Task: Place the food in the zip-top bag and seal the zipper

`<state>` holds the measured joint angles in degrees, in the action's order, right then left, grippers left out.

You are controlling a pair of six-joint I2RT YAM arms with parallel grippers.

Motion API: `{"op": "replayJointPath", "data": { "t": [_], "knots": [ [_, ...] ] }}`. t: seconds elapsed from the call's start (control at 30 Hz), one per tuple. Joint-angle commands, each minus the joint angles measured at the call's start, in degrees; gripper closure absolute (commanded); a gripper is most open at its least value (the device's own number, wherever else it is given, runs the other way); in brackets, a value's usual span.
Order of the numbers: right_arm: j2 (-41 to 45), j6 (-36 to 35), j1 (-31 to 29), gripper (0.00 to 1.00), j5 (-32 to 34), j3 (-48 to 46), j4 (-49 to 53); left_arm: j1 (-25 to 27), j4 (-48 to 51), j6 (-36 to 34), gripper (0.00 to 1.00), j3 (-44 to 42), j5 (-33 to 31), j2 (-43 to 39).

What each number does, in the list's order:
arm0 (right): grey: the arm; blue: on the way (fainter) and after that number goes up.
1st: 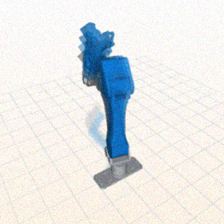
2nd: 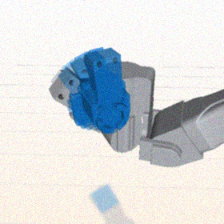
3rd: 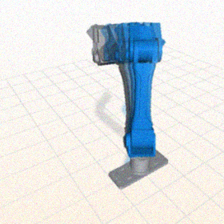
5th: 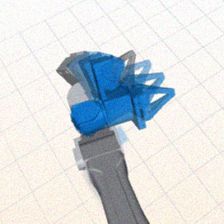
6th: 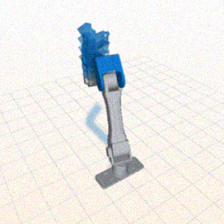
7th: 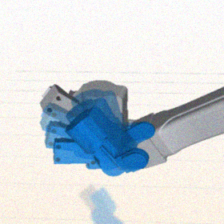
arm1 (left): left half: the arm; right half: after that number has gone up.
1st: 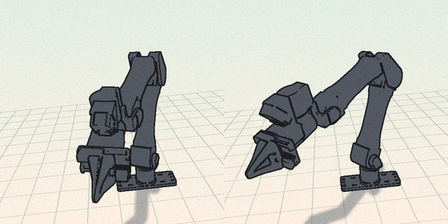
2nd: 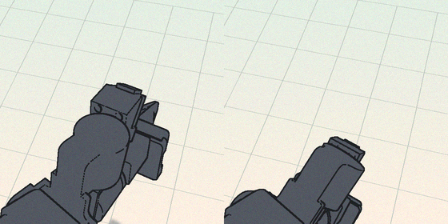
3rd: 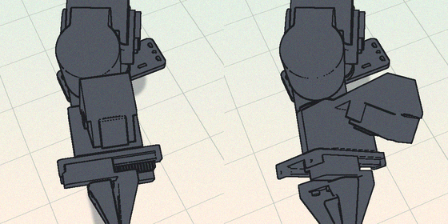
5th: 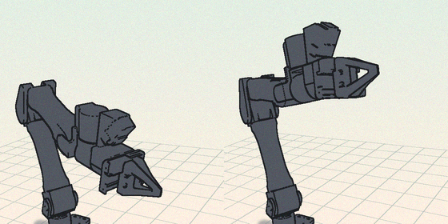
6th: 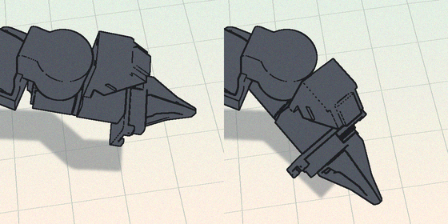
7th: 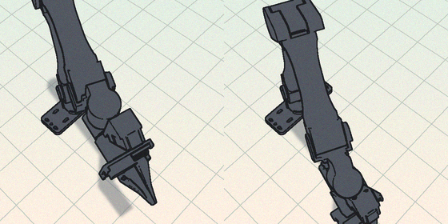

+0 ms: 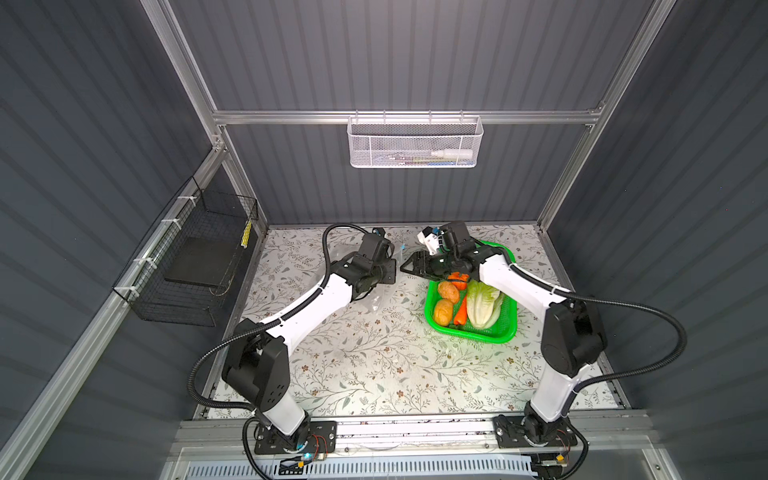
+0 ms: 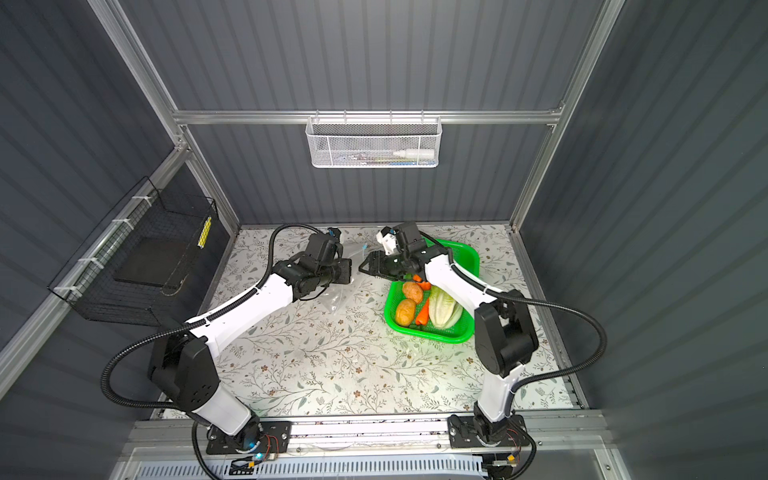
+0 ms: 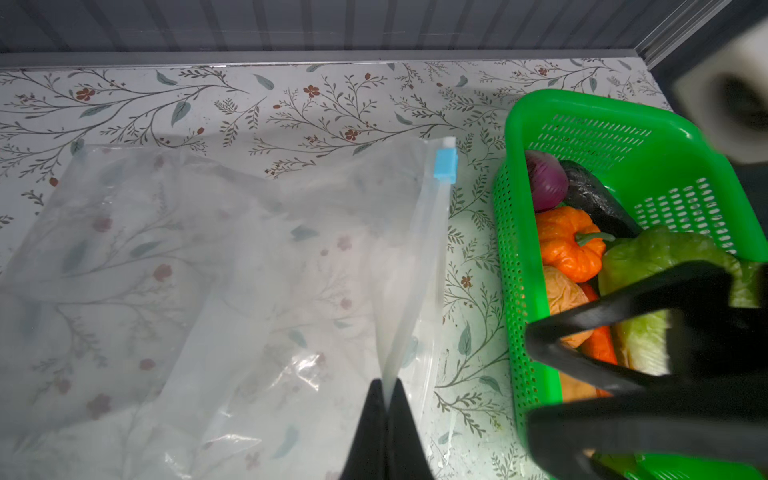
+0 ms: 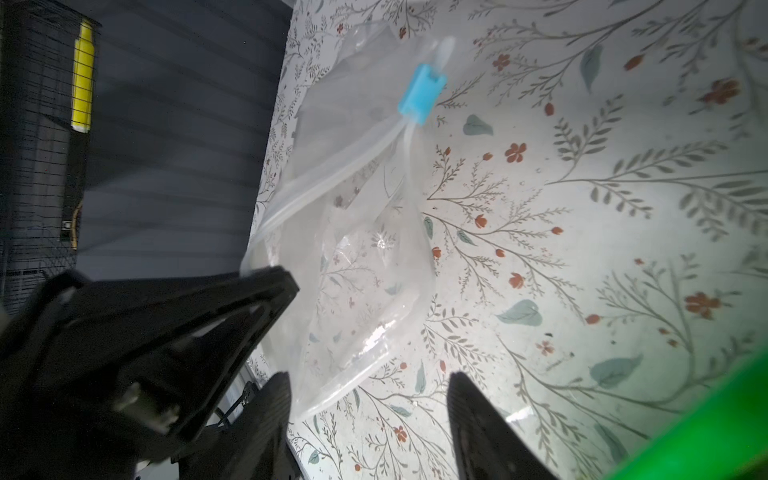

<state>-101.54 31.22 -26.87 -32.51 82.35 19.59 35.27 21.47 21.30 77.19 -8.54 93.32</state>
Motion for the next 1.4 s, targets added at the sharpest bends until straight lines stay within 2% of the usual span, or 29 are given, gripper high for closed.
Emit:
{"op": "replayJointPath", "data": {
  "t": [0.0, 0.27, 0.5, 0.7, 0.8, 1.07, 1.2, 1.37],
  "knots": [
    [3.2, -3.1, 3.2, 0.34, 2.9, -2.9, 3.1, 0.0, -2.2, 2.3, 1.00, -0.5, 2.2, 1.1],
    [6.1, -14.6, 8.5, 0.28, 15.3, -6.3, 15.6, -0.6, -4.7, 6.2, 1.00, -1.0, 6.7, 2.5],
    [1.2, -21.6, 8.4, 0.24, 16.9, -5.0, 18.6, -1.0, -5.2, 13.1, 1.00, -0.5, 11.1, 4.4],
    [-3.9, -24.9, 8.0, 0.23, 21.3, -1.4, 20.5, -2.3, -1.8, 19.6, 1.00, -3.0, 9.5, 3.3],
    [-6.0, -25.8, 6.9, 0.22, 23.6, -0.3, 20.9, -2.4, 1.3, 21.2, 1.00, -4.1, 6.2, 1.7],
    [-11.5, -27.4, 3.6, 0.21, 31.3, 3.6, 21.5, -2.4, 6.6, 25.5, 1.00, -11.0, -0.6, -7.0],
    [-12.9, -27.9, 3.2, 0.22, 32.9, 4.8, 21.7, -2.4, 7.6, 27.8, 1.00, -13.8, -0.2, -10.8],
    [-13.7, -28.1, 3.2, 0.24, 34.0, 4.3, 21.3, -2.3, 3.1, 30.1, 1.00, -14.3, 3.3, -11.1]
  ]
}}
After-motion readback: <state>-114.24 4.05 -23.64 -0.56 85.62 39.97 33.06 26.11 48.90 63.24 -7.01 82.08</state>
